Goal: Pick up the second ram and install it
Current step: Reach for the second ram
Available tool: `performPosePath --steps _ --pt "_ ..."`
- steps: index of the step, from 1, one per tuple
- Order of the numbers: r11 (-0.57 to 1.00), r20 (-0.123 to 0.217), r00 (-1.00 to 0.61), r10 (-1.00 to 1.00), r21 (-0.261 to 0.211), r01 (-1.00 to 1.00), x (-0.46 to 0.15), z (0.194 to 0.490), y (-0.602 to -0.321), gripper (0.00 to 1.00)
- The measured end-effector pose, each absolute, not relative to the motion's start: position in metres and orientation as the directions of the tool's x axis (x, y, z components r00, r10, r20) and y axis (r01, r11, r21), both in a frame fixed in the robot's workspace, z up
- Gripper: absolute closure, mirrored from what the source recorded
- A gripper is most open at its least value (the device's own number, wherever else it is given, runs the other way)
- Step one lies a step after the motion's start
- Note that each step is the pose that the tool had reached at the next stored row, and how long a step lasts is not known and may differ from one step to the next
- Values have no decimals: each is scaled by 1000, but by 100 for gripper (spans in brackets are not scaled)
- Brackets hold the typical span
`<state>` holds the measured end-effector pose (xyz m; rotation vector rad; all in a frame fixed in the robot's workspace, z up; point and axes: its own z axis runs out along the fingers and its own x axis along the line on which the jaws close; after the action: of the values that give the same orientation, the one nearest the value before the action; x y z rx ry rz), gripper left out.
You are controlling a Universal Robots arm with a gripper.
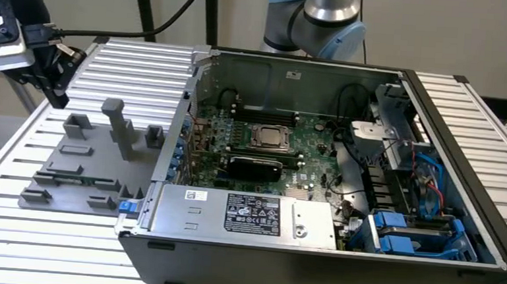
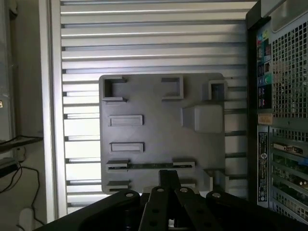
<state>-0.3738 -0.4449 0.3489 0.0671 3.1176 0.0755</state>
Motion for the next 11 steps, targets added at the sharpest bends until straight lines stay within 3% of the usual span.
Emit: performPosePath --steps 11 --pt "996 -21 -997 -78 49 -79 -374 348 -445 100"
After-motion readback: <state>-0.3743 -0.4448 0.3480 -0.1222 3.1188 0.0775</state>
